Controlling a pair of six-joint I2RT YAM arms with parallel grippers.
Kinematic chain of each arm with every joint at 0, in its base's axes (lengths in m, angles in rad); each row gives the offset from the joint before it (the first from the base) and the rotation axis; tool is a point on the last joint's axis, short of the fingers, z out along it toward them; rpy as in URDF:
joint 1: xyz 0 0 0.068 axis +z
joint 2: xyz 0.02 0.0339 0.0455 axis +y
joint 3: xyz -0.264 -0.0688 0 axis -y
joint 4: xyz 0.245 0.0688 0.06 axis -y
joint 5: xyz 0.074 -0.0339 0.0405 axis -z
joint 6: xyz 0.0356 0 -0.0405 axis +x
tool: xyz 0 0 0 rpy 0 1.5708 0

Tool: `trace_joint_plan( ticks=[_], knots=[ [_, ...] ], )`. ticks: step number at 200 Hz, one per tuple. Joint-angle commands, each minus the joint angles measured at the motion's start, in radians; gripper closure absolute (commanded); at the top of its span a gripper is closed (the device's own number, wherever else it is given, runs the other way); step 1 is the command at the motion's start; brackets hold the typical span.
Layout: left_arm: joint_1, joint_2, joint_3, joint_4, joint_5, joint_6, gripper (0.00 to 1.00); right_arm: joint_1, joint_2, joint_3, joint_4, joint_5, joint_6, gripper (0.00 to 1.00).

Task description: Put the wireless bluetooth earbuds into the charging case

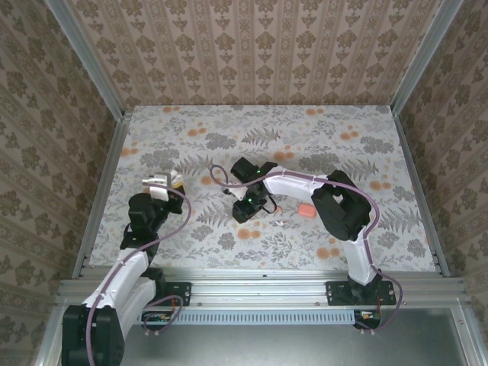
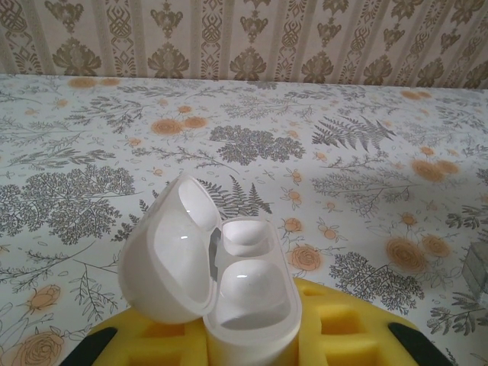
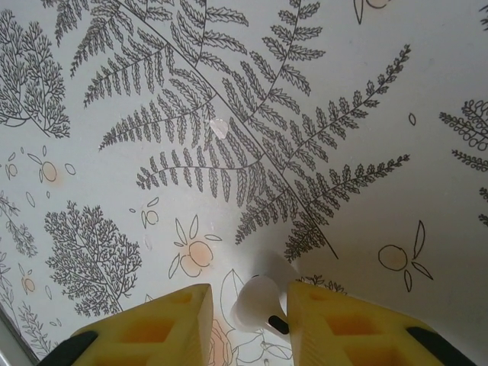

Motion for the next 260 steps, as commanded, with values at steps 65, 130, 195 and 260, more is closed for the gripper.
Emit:
trace_joint_plan(
  ticks=[65, 130, 195, 260],
  knots=[
    [-0.006, -0.016, 0.030, 0.001, -0.009, 0.019, 0.86, 0.104, -0.170, -0.100, -0.007, 0.237, -0.258, 0.60],
    [-0.006, -0.015, 0.030, 0.003, -0.012, 0.022, 0.86, 0.113, -0.243, -0.240, 0.109, 0.192, -0.762, 0.61],
    [-0.004, -0.024, 0.030, -0.008, -0.015, 0.028, 0.86, 0.100, -0.159, -0.198, 0.182, 0.187, -0.790, 0.66],
    [-0.004, -0.034, 0.030, -0.020, -0.021, 0.032, 0.86, 0.079, -0.121, -0.192, 0.199, 0.187, -0.793, 0.63]
  ],
)
